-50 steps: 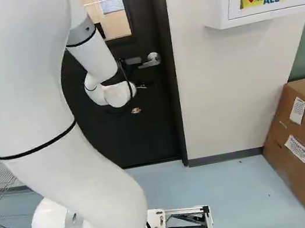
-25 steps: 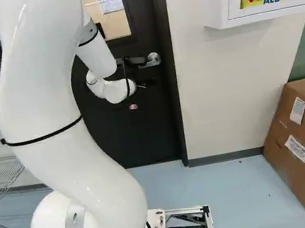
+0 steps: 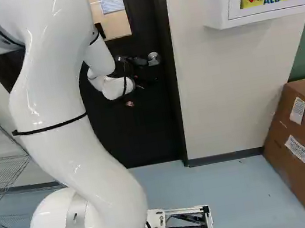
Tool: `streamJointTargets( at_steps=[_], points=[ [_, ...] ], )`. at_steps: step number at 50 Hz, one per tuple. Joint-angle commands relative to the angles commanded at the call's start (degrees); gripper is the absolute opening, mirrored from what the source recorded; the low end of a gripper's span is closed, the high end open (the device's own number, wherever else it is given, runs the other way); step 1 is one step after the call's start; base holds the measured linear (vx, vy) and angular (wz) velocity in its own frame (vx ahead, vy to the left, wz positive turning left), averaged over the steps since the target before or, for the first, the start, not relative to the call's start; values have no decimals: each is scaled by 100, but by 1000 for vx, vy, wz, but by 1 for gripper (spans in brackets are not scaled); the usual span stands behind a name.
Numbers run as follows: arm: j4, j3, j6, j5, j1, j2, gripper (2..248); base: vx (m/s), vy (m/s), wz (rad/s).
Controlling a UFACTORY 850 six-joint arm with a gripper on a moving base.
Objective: Open the door and move inside
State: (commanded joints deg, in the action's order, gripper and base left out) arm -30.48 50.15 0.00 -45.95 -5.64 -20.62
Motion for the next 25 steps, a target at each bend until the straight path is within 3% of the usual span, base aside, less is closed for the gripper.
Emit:
streamJointTargets(
  at_steps=[25],
  points=[
    [-147, 759, 0, 0, -213, -604, 247, 0, 0, 0]
  ],
)
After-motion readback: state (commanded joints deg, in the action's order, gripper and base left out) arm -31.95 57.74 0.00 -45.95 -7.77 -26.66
